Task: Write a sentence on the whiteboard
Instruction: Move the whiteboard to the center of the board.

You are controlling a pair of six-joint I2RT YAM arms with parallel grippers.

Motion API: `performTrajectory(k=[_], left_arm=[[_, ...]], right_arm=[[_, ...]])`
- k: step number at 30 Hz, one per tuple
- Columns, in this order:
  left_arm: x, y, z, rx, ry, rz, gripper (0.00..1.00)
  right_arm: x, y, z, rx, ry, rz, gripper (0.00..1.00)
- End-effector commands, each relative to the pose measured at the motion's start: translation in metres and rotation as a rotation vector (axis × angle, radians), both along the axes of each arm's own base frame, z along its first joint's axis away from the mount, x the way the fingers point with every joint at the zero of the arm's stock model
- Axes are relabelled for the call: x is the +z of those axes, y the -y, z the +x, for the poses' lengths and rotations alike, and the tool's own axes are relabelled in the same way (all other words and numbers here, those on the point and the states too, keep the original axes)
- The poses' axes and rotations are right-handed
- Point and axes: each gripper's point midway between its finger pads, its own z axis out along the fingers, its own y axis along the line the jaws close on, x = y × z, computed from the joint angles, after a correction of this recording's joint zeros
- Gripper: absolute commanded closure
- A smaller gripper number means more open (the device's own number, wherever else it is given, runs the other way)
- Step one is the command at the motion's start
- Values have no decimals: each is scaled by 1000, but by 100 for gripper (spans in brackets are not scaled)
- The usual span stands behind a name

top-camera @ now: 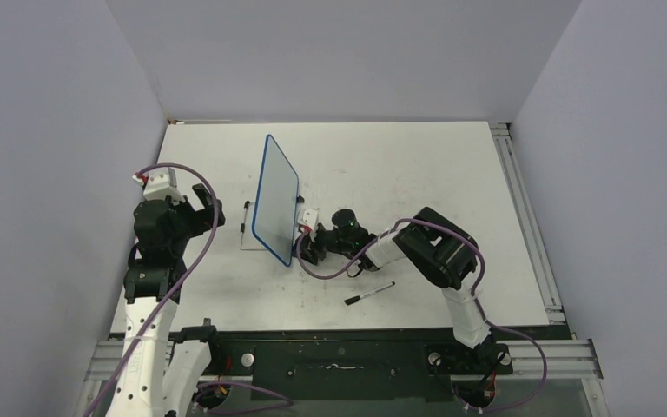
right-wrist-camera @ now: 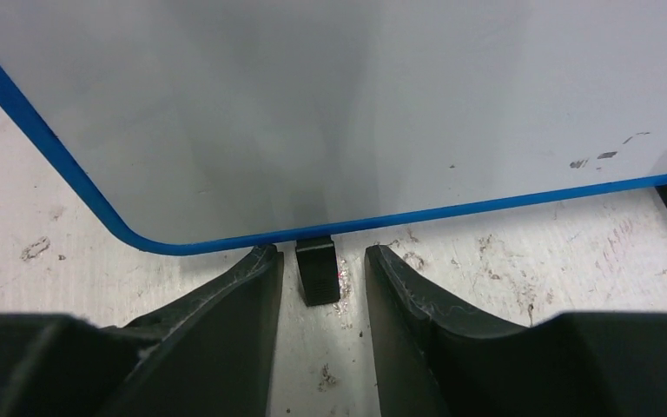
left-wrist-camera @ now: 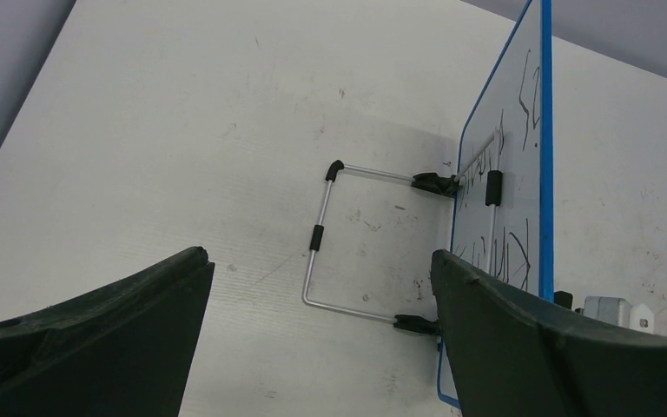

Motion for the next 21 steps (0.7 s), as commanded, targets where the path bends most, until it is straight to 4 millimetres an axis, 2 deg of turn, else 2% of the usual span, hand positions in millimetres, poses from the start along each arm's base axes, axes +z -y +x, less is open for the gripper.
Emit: performTrajectory(k=[1,13,21], left_arm=[[7,0,4,-9,26,5,4],[6,-1,4,-7,18,5,4],[6,-1,3,-7,19,4,4]], right_arm=[[-13,-6,-15,76,-9,-39,63],[-19,-1,-25,32,-45,-44,94],[-2,26,-17,-199,-16,-1,95]])
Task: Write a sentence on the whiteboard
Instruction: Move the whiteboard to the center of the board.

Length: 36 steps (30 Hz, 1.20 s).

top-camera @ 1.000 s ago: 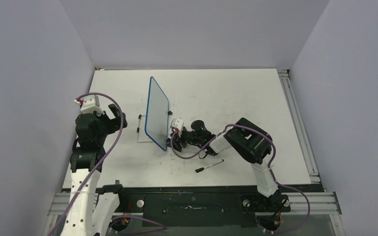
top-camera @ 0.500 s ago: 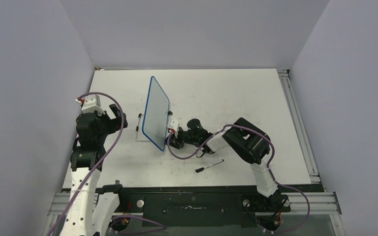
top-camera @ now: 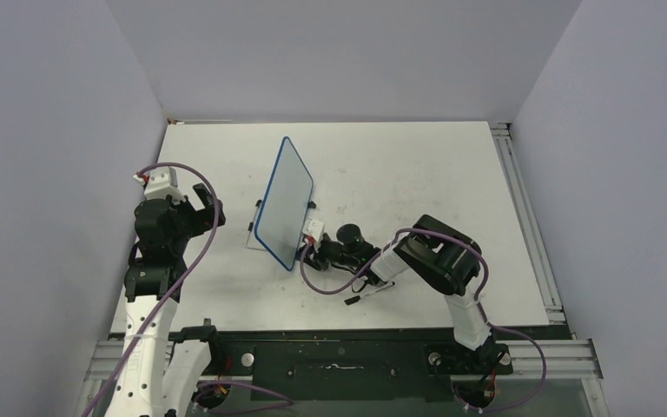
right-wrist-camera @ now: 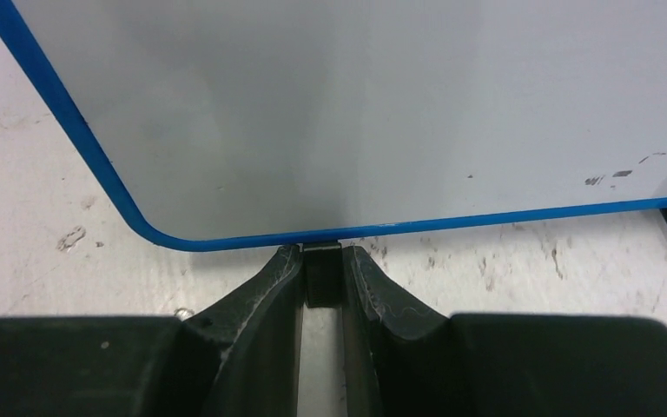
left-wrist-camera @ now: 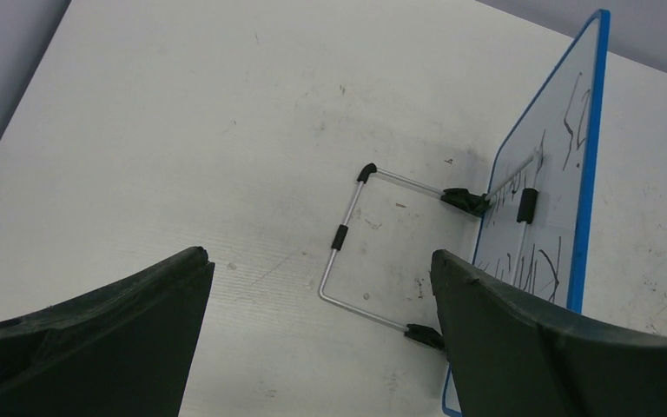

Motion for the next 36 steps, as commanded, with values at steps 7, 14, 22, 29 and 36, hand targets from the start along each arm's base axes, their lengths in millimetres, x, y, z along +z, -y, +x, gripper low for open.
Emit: performTrajectory(k=[7,14,22,29,36], left_arm=[[9,-1,2,-3,33,1,4],[9,-1,2,-3,34,-1,4],[10,0,2,-3,35,-5,4],[10,2,2,-8,34,-6,4],[10,5,1,-17,35,-5,4]], right_arm=[[13,41,-7,-303,-19,11,95],[14,59,-7,-528,-20,20,95],[12,82,-8,-795,-60,74,95],[13,90,-13,-973,-43,86,95],[2,91,-15,-1078,-82,80,95]])
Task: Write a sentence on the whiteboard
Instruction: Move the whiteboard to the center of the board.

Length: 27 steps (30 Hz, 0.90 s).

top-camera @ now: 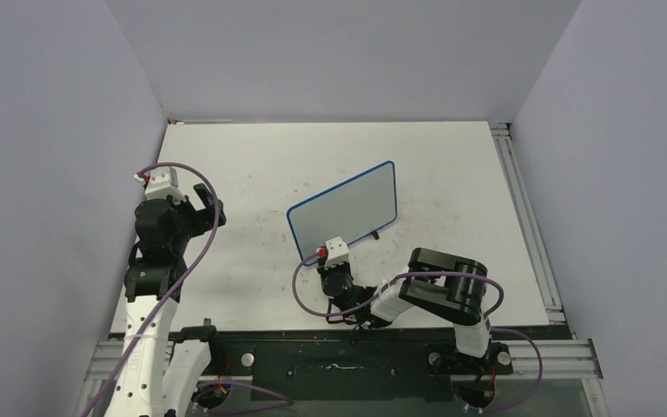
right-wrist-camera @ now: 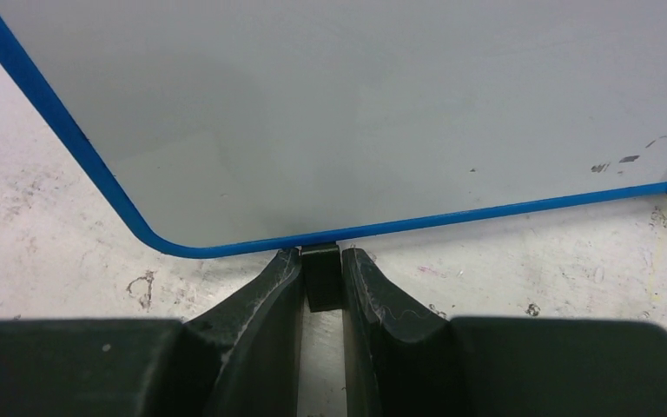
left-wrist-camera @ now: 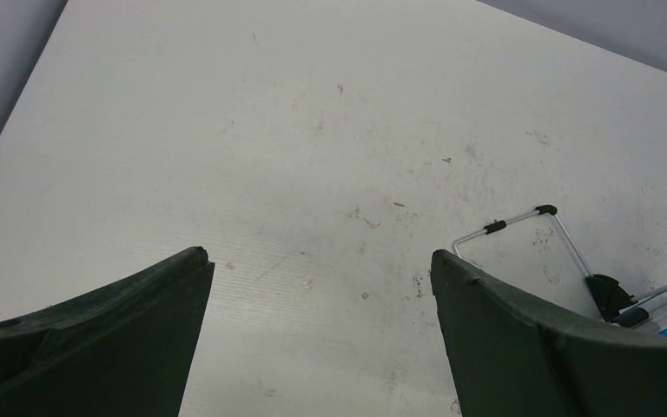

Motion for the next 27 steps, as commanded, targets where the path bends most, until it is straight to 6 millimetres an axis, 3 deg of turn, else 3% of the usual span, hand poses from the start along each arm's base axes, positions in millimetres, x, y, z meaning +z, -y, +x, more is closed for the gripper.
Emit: performTrajectory(k=[1,8,14,20,23,27], left_arm=[[10,4,1,-15,35,-4,4],[10,5,1,-20,35,-3,4],[10,6,1,-22,36,-3,4],[8,7,1,-28,33,-5,4],[9,9,1,-47,37,2,4],[12,28,1,-164,65,3,0]], right_arm=[[3,12,8,-158,-5,65,95],[1,2,5,-163,-30,86,91],[3,1,1,-160,-42,102,60],[36,0,-22,-56,4,184,39],[51,5,-35,-25,22,189,34],[73,16,-48,-12,9,189,32]])
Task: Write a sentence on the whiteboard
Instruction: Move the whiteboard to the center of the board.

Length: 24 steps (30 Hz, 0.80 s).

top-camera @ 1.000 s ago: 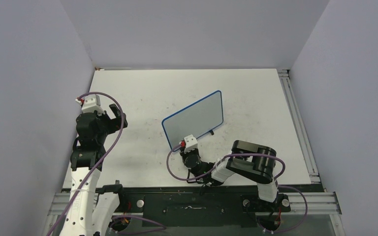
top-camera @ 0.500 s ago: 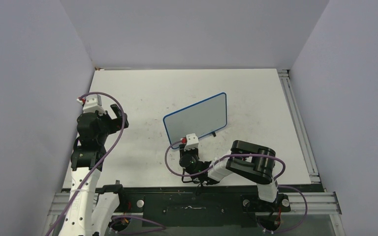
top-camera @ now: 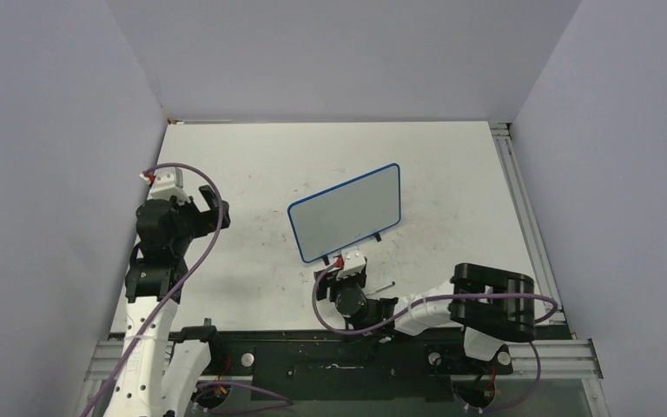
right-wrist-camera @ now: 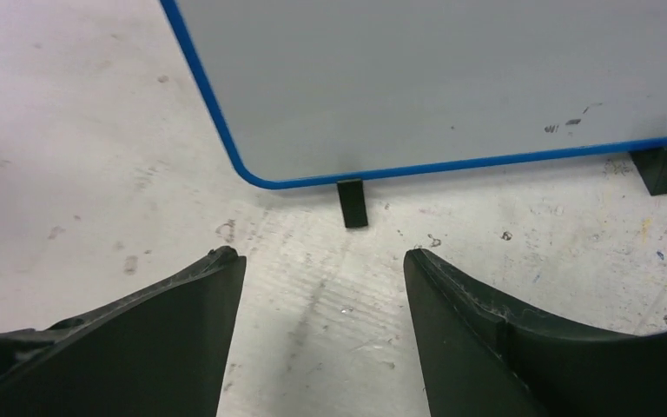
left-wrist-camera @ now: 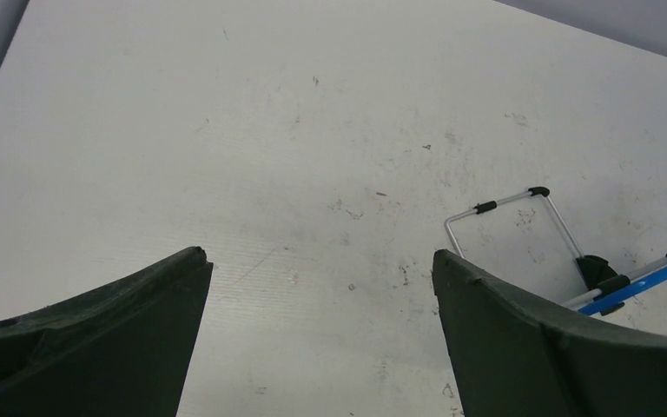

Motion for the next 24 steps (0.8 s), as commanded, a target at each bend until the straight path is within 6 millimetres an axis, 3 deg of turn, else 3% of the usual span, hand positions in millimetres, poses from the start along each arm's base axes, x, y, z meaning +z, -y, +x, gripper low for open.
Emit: performTrajectory(k=[1,8,16,20,24], left_arm=[[14,23,1,-139,72,4,0],[21,84,-16,-387,130,37,9],[23,155,-62,-635,168,38,13],[3,196,-85,-730,112,54,15],[-25,257,-125,-889,111,159,16]], right_arm=[[41,9,-8,-11,4,69,31],[71,59,-4,-32,-65,69,28],[82,130,35,-91,-189,97,24],[80,155,52,-91,-259,149,24],[73,174,63,-93,-323,189,25]])
